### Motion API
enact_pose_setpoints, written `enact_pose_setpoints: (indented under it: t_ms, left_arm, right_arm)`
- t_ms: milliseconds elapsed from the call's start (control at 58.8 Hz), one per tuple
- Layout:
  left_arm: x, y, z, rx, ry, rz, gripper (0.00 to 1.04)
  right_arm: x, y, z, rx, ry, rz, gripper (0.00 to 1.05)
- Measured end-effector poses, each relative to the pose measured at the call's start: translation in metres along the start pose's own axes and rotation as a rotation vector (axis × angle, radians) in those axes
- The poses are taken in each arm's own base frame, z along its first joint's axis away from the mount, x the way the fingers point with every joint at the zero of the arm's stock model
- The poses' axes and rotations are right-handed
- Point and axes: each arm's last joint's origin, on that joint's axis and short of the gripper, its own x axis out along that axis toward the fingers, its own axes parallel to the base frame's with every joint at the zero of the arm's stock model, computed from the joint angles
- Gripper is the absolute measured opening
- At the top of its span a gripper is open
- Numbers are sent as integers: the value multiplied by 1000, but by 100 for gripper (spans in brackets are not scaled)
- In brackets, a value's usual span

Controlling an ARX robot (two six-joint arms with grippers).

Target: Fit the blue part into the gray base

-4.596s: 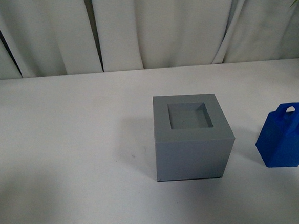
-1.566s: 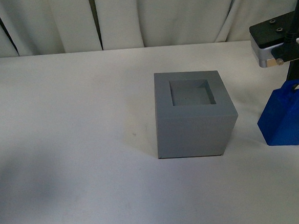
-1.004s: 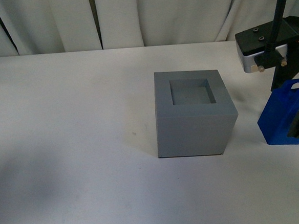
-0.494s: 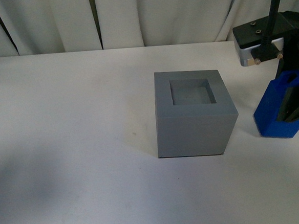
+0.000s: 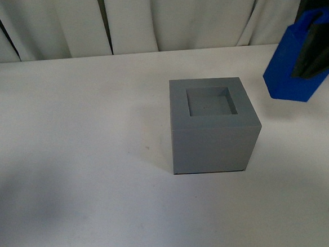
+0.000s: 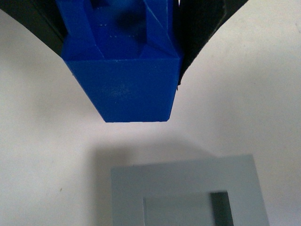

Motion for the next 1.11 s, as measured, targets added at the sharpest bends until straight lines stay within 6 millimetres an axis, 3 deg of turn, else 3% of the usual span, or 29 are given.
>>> enact_pose_setpoints:
  t_ms: [306, 443, 1106]
  left_arm:
    - [0, 0, 0, 0, 0, 0, 99]
    - [0, 0, 0, 0, 0, 0, 99]
    - [0, 0, 0, 0, 0, 0, 99]
  right_arm:
    - [-16, 6, 44, -53, -76, 0, 47]
    - [-12, 11, 61, -86, -77, 14, 47]
    - [15, 15, 80, -118, -57, 63, 47]
